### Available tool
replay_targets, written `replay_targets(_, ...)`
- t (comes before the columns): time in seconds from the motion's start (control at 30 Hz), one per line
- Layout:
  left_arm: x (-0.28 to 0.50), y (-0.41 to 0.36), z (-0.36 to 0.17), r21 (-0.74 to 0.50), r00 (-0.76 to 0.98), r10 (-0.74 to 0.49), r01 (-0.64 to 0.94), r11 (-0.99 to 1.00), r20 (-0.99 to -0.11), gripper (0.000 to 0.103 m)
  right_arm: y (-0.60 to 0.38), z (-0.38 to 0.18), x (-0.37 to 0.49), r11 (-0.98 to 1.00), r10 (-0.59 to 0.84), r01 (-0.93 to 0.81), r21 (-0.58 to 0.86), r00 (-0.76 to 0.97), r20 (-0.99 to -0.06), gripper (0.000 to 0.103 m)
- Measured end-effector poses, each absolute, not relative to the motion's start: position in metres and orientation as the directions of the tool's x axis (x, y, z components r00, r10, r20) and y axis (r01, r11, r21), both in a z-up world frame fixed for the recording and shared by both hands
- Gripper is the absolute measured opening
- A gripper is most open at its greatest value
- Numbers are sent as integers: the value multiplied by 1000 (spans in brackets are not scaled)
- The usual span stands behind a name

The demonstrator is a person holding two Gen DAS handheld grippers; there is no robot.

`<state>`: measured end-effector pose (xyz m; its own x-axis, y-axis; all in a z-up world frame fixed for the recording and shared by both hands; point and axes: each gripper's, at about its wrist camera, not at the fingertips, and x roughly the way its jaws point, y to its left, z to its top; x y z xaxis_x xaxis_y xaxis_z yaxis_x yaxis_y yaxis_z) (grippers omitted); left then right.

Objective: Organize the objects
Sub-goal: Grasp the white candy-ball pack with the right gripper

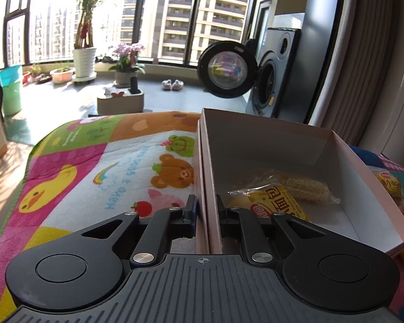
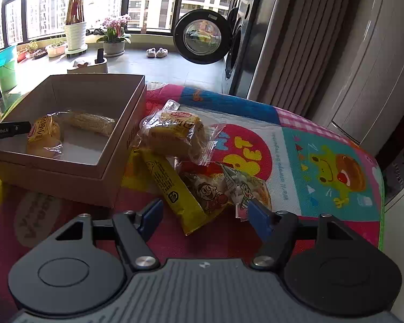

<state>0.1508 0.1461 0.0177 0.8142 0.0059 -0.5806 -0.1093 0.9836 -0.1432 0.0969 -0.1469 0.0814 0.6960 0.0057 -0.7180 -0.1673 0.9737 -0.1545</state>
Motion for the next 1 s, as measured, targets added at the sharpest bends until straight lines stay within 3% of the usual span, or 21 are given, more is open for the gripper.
replay_targets(0.2, 151, 146, 18, -145, 815, 5, -109, 983, -580, 14, -154, 57, 118, 986, 37, -145, -77, 654, -755, 70)
replay_targets(0.37, 150, 146, 18, -146, 815, 4, -109, 983, -580, 14, -148, 62, 101, 949, 288, -270, 161, 542, -789, 67)
replay_targets(0.53, 150, 147, 18, -148, 815, 3, -109, 983, -580, 14, -142, 90, 82, 954, 217, -298, 29, 622, -753, 66)
replay_targets(0.67, 150, 146, 17, -150, 815, 1, -108, 983, -580, 14, -175, 90, 100, 994, 64, -112, -16, 676, -734, 73)
replay_targets(0.87, 150, 146, 17, -149, 815, 2, -108, 983, -580, 14, -253, 63, 139, 952, 0, 237, 192, 630, -777, 76)
replay_targets(1.0, 150, 146, 17, -148, 815, 3, -109, 983, -580, 14, -276, 49, 156, 907, 6, 328, 264, 617, -787, 78)
